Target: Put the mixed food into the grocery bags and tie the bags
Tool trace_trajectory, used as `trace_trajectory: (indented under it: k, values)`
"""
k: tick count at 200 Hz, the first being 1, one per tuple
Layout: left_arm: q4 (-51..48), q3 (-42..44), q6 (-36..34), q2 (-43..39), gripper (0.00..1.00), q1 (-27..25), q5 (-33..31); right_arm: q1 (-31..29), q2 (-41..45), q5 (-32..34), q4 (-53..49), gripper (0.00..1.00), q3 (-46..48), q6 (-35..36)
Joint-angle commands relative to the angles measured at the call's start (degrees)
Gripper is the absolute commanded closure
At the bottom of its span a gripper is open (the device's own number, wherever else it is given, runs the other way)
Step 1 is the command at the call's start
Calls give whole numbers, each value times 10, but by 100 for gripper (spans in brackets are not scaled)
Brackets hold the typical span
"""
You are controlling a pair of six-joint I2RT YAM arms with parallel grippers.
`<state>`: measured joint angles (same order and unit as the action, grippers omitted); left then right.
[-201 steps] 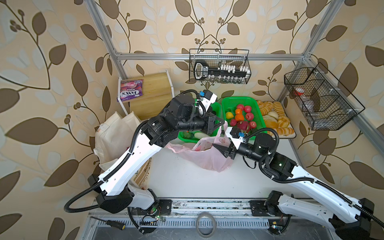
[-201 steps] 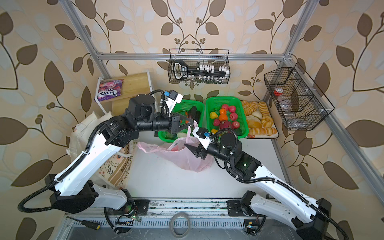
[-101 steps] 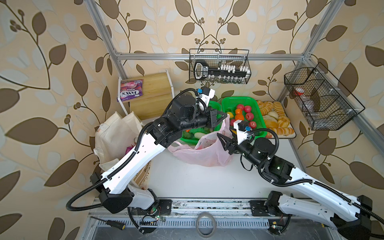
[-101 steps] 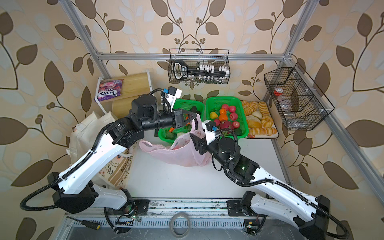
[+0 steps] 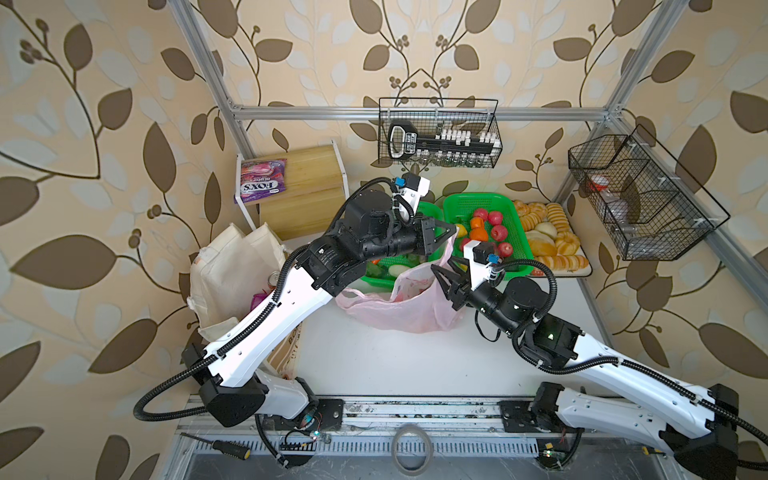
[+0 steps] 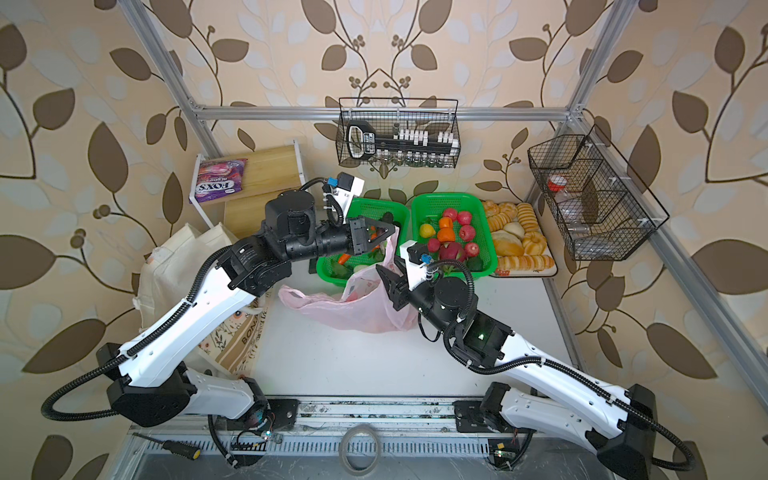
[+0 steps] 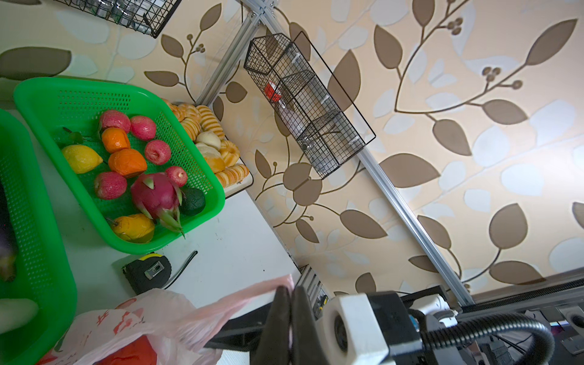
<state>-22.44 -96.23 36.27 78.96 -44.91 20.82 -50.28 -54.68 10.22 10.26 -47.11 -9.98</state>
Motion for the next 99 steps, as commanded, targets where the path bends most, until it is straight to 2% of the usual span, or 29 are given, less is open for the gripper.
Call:
trace_trajectory:
  k: [1,14,52,76,99]
  values:
    - [40,-1,-13,-20,100,3,22,38,3,-120,17,50,13,3]
    - [40,1,-17,-22,100,3,25,63,5,-171,15,48,13,3]
    - [39,3,-22,-25,100,3,30,107,2,-259,17,49,9,7]
    - [38,0,-22,-24,100,3,34,109,3,-252,17,48,9,5]
    - [36,-2,-22,-23,100,3,44,110,3,-243,15,38,11,22]
